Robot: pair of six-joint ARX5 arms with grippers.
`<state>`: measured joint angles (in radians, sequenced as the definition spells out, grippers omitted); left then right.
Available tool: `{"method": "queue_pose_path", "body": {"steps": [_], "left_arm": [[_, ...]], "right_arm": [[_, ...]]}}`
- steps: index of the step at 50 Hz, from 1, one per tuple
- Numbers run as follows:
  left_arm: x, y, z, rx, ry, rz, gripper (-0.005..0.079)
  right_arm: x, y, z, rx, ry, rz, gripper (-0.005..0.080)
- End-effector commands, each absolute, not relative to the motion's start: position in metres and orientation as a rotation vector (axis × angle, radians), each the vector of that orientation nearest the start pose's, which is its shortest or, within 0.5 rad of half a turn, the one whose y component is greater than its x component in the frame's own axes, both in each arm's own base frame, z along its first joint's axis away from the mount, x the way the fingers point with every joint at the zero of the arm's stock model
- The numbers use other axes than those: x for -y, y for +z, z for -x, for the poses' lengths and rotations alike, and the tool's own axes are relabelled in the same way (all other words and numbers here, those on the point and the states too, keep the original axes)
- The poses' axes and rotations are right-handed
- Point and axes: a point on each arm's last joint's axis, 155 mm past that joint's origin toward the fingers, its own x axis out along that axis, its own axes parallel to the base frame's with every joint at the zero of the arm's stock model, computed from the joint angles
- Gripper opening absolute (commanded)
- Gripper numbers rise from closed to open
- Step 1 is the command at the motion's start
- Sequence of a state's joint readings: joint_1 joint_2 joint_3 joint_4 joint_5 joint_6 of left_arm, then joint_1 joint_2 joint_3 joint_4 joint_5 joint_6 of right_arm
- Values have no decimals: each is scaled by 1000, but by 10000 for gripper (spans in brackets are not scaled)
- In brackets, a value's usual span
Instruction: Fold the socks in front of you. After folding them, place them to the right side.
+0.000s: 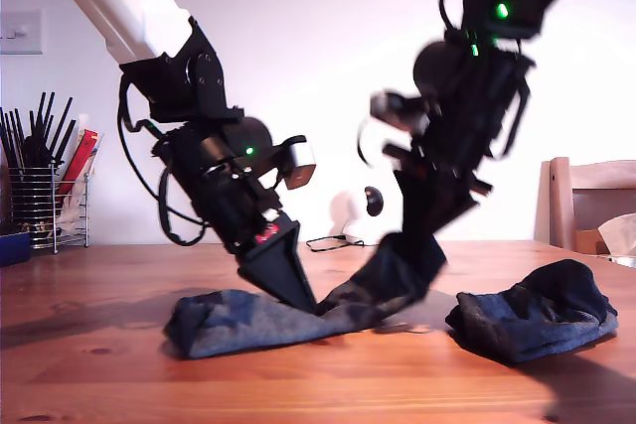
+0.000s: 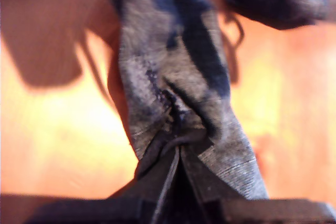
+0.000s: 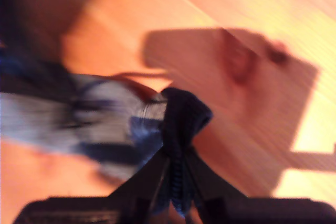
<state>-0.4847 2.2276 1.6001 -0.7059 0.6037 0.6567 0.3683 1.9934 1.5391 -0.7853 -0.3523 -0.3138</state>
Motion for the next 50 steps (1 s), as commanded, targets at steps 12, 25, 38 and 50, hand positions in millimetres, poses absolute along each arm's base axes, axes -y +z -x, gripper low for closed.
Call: {"method": "queue_pose_path", "body": {"steps": [12, 25, 38, 50], "left_arm": [[317, -8, -368, -1037, -1271, -400, -20], [329, -3, -363, -1037, -1286, -339, -20], [340, 8, -362, -1024, -1310, -259, -20], [323, 41, -373, -991, -1273, -245, -20]], "right_arm": [[-261, 87, -372, -1177, 933, 284, -10], [-280, 88, -356, -1185, 982, 308, -10], [-283, 93, -355, -1183, 989, 313, -10], [-285, 100, -359, -1162, 990, 317, -10]]}}
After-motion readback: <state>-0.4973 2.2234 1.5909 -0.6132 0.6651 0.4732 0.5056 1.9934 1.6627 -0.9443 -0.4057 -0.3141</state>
